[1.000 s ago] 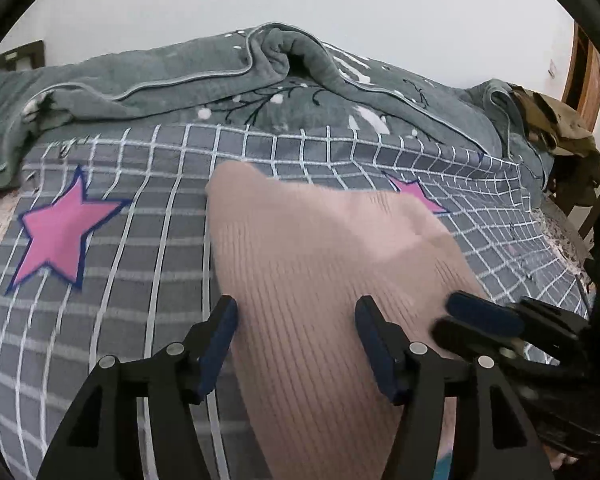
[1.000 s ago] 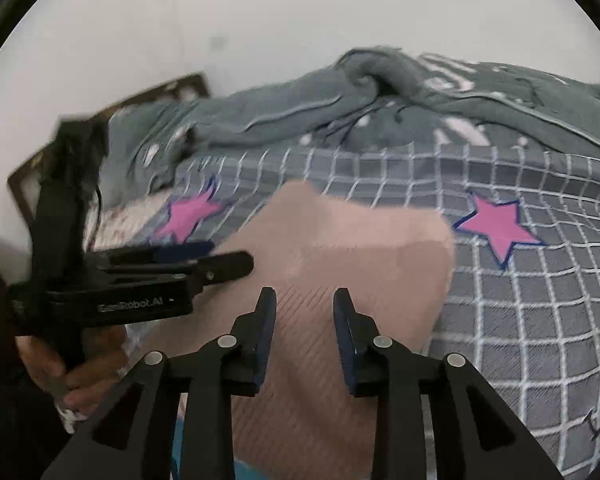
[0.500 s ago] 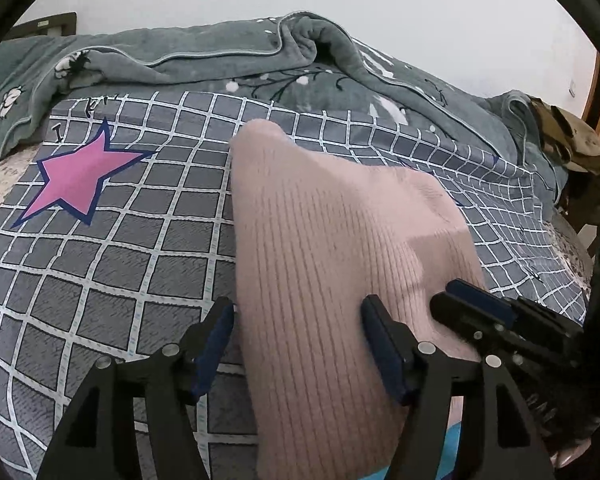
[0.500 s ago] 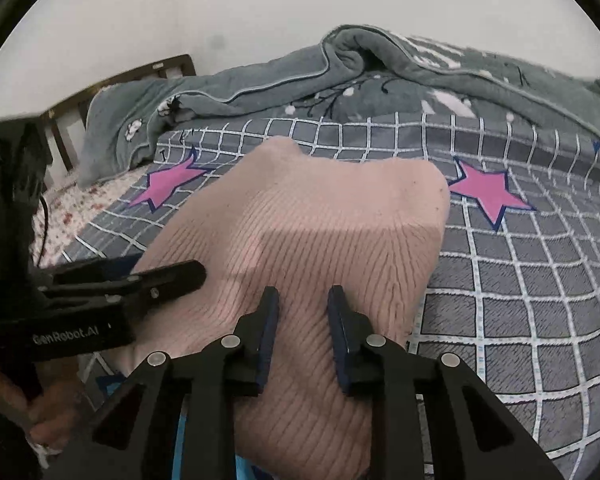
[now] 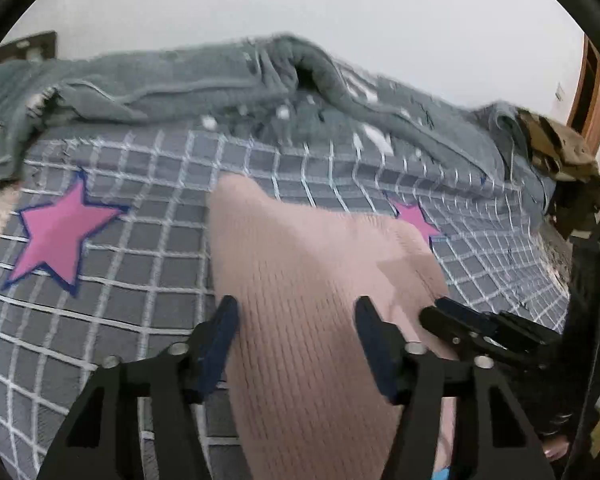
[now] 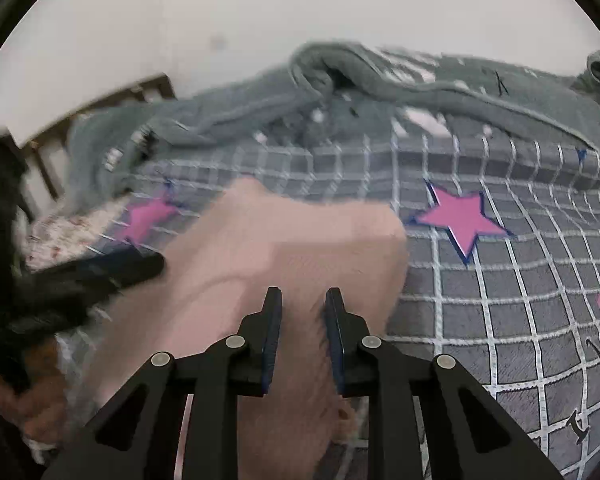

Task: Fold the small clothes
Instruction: 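Carry the pink sweater bundle in the right gripper across the sheet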

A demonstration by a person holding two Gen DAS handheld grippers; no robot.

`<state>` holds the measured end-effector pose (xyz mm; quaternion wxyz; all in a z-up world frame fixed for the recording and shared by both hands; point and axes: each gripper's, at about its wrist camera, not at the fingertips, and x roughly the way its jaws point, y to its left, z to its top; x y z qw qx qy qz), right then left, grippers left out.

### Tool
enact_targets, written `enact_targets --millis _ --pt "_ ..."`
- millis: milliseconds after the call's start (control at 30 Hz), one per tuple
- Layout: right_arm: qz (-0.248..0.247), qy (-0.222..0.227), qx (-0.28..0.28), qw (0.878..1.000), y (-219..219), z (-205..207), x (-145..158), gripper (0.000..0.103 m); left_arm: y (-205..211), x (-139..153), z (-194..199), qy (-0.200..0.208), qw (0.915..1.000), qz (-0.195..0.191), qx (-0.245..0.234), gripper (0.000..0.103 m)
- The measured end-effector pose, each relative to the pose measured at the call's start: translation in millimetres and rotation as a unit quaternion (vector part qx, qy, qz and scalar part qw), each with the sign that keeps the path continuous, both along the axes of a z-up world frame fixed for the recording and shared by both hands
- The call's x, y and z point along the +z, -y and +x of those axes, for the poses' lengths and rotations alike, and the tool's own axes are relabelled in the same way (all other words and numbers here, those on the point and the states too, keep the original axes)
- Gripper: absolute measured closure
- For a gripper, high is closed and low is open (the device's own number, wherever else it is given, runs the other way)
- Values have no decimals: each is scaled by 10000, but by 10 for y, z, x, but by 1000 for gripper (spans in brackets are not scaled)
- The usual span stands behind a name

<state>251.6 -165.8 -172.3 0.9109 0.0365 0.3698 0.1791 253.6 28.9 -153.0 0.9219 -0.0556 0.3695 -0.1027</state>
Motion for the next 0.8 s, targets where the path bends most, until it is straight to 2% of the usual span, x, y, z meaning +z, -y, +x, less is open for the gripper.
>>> enact_targets --millis 67,100,200,333,800 --pt "82 70 -32 9999 48 -9 -71 82 58 -100 34 -70 9992 371 91 48" --pt "102 51 -26 9999 57 -2 -76 82 64 -125 27 -43 9991 403 82 48" --pt "77 -8 -62 10000 47 35 -105 82 24 -155 -2 -25 9995 307 42 48" --pt "302 -141 -94 9994 113 84 -153 82 -47 -192 2 -131 9999 90 65 45" --pt "197 5 -139 9997 65 54 -160 82 -87 -264 6 -212 9993 -191 261 38"
